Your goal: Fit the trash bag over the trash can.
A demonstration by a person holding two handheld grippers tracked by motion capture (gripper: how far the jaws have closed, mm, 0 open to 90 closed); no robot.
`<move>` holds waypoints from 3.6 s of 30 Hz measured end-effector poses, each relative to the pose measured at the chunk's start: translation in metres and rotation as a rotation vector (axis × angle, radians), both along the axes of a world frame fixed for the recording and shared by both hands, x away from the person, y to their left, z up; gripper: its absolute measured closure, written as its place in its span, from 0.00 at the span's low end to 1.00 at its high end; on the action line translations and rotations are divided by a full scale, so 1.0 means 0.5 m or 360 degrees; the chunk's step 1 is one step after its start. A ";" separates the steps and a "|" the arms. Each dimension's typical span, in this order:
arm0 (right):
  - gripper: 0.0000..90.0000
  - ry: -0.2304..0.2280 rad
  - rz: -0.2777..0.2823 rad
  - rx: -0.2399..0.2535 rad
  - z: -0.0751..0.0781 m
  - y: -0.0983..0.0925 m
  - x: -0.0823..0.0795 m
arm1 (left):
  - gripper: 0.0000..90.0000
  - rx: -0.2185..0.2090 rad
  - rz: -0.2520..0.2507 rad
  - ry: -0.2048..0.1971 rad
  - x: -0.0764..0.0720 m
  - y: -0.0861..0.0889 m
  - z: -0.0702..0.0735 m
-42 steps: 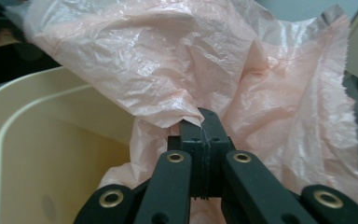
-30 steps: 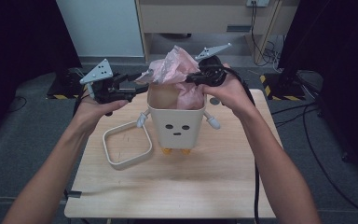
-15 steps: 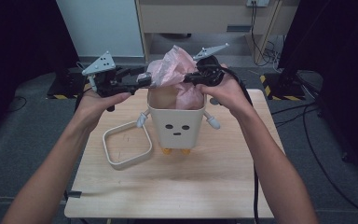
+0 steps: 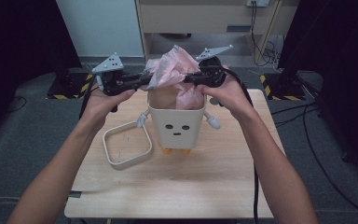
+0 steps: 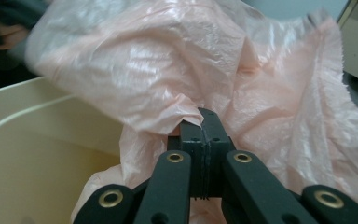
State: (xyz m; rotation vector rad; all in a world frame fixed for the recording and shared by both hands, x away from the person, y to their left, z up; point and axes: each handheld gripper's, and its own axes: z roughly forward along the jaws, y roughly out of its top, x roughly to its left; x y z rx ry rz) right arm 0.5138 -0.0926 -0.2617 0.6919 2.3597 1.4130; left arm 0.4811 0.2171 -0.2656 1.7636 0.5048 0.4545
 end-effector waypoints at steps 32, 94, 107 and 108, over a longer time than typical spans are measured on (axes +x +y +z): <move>1.00 -0.0054 -0.0013 0.0150 0.019 -0.096 -0.070 | 0.99 -0.0059 0.0354 0.0148 0.064 0.073 -0.042; 1.00 0.0033 -0.0209 0.0133 -0.052 -0.170 -0.052 | 0.99 0.0031 0.0470 0.0337 0.097 0.122 -0.186; 1.00 0.0030 -0.0236 0.0186 -0.049 -0.173 -0.053 | 0.99 -0.0050 0.0448 0.0325 0.078 0.123 -0.177; 1.00 0.0029 -0.0238 0.0190 -0.046 -0.174 -0.054 | 0.99 -0.0058 0.0445 0.0320 0.076 0.123 -0.172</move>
